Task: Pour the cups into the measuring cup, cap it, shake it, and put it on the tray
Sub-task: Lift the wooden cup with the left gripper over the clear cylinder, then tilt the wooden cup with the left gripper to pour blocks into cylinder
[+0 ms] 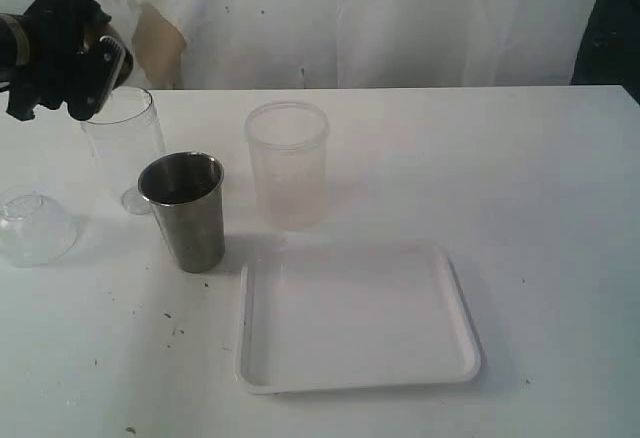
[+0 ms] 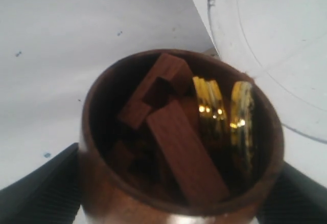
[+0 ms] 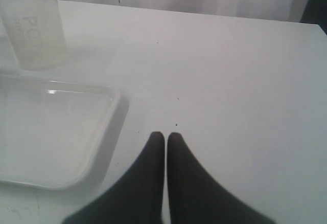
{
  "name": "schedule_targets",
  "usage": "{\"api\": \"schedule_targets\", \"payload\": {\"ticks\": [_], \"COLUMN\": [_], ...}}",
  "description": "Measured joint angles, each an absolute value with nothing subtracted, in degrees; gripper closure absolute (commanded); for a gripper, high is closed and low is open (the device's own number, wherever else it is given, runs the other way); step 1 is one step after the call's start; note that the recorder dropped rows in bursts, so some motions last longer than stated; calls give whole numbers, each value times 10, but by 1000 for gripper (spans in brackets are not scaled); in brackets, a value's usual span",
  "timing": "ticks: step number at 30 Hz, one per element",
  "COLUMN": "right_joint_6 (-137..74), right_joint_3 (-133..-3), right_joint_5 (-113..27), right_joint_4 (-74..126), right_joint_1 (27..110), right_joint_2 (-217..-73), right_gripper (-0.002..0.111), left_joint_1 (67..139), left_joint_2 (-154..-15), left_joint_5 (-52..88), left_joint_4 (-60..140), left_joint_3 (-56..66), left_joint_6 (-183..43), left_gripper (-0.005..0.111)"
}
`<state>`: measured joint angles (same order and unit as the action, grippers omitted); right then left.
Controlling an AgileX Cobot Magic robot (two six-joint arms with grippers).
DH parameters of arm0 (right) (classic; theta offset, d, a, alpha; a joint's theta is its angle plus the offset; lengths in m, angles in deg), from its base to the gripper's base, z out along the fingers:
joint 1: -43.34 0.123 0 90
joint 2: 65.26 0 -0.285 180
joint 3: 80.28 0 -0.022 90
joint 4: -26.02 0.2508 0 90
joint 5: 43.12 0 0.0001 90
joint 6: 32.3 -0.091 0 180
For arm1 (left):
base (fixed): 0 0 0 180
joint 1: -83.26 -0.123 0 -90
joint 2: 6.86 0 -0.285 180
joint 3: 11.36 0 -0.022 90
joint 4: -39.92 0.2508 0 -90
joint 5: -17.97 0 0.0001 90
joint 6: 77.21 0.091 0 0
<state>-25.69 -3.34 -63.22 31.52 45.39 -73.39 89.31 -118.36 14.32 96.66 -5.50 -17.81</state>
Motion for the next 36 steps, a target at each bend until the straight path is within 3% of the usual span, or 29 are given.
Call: {"api": "schedule_targets", "payload": {"ticks": [36], "right_joint_6": [-257], "right_joint_3": [-33], "right_joint_5": [-632], "right_joint_4": [315], "right_joint_1": [454], "right_joint_2": [-734], "right_gripper": [106], "left_joint_1": [918], "left_joint_2": [-1184], "left_joint_5": [147], "left_joint_4": [976], "left_joint_3": [-56], "left_joint_6": [-36], "left_gripper": [107]}}
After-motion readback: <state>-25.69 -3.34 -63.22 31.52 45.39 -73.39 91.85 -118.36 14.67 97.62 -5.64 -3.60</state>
